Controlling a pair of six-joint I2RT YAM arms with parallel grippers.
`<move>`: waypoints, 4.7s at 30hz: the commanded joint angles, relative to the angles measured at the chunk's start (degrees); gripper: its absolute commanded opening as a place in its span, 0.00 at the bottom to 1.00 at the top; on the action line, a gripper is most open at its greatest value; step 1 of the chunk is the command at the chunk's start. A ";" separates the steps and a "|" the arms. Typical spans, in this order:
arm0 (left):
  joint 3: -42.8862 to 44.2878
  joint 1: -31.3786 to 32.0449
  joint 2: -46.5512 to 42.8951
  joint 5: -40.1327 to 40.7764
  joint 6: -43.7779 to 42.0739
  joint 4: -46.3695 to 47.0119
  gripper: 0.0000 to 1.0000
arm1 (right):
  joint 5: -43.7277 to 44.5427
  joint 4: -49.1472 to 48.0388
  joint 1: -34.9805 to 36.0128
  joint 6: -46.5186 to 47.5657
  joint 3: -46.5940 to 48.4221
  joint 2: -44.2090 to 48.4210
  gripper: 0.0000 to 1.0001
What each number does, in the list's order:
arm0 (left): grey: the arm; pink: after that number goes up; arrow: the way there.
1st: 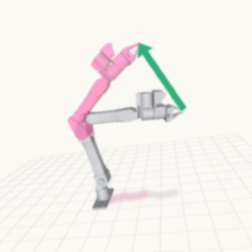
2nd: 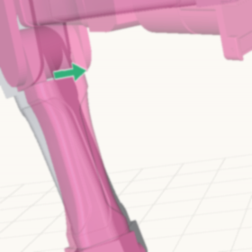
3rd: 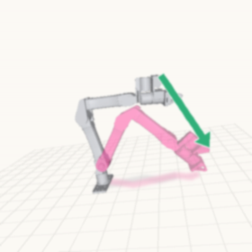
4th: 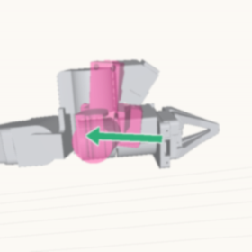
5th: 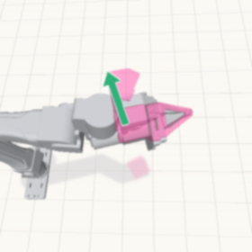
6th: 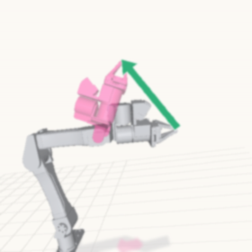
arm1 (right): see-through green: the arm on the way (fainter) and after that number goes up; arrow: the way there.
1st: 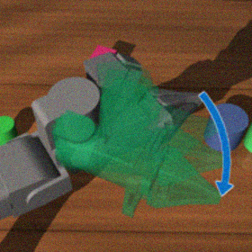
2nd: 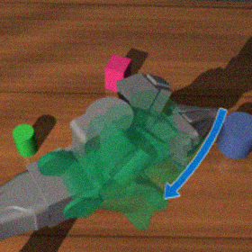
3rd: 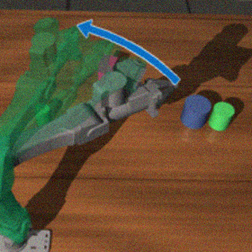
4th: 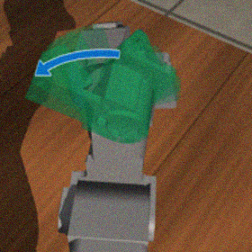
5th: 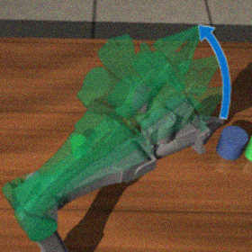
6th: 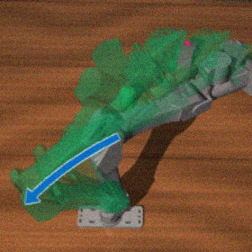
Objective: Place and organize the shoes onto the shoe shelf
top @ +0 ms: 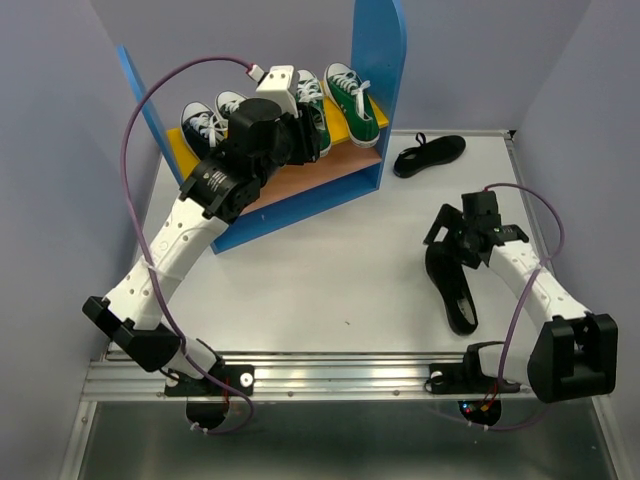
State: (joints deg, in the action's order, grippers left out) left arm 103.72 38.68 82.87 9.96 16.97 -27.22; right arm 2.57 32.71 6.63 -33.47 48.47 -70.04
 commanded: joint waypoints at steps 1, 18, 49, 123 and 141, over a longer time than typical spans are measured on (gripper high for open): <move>0.16 0.17 0.10 -0.99 0.17 2.35 0.50 | 6.31 6.65 0.22 4.03 3.04 0.08 1.00; 2.01 0.17 1.86 -1.69 0.34 2.00 0.50 | 5.08 14.84 3.38 5.00 2.95 -6.42 0.91; -7.81 6.67 -2.27 6.92 -0.02 0.24 0.52 | -2.83 -7.13 17.98 -10.91 11.38 -17.67 0.05; -0.46 19.16 19.52 23.53 21.08 -6.96 0.00 | 18.17 4.91 1.89 0.43 9.45 7.55 1.00; 4.56 11.69 20.93 26.43 17.93 -4.25 0.00 | 16.94 5.26 1.89 -0.01 8.57 8.78 1.00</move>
State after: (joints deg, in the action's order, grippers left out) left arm 104.79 51.62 105.69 31.99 36.49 -36.23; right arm 19.46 38.57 8.64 -33.63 57.25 -62.78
